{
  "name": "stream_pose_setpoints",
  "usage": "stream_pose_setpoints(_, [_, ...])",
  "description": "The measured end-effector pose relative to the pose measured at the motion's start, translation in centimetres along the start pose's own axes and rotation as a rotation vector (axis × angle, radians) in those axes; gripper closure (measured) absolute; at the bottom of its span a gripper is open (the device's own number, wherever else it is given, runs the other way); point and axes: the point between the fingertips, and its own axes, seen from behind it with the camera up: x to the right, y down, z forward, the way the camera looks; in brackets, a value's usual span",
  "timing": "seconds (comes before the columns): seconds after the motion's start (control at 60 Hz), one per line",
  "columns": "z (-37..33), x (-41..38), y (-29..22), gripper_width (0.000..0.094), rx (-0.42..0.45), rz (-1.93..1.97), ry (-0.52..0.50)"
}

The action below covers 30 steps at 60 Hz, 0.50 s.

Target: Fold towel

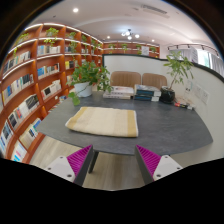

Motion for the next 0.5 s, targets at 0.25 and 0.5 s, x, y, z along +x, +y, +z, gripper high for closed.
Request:
stream_pose_setpoints(0.25, [13.0, -13.1, -3.5, 0.0074, -0.064, 0.006, -0.043])
stream_pose_setpoints(0.5, [25.6, -17.8, -7.1, 0.0184, -0.091, -0.018, 0.042])
